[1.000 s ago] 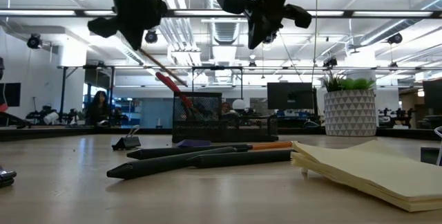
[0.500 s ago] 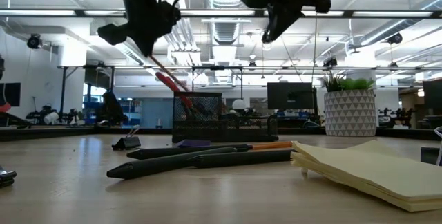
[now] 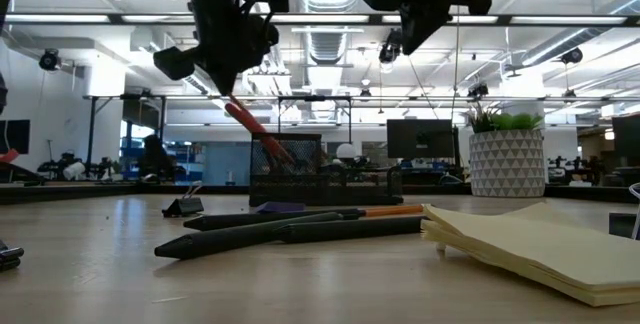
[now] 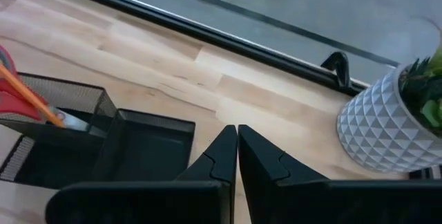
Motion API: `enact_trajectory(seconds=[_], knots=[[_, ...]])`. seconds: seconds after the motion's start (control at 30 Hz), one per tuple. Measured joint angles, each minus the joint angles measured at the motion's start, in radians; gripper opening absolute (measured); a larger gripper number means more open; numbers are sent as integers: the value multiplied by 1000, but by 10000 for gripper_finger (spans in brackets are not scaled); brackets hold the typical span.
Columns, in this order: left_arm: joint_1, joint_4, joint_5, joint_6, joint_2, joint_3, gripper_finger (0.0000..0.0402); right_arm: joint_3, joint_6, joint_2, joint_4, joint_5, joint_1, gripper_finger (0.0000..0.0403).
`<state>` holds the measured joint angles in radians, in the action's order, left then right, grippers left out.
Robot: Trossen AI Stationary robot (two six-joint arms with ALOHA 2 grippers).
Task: Pick and place office supplies into organizer
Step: Put the left pencil into the top left section of the desk organizer, then put the top binder clip into the bottom left section of the desk organizer
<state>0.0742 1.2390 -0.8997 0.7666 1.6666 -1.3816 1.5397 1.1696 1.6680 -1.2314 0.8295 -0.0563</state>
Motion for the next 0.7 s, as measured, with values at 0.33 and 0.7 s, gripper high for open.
enact_trajectory(seconds=[0.33,0.7], knots=[[-29,-34,1,0,39,-19,17,-41,60,0,4,-15,-31,9],[-31,-32,-39,-48,30,-18,66,-45,88,0,8,-17,-56,9]])
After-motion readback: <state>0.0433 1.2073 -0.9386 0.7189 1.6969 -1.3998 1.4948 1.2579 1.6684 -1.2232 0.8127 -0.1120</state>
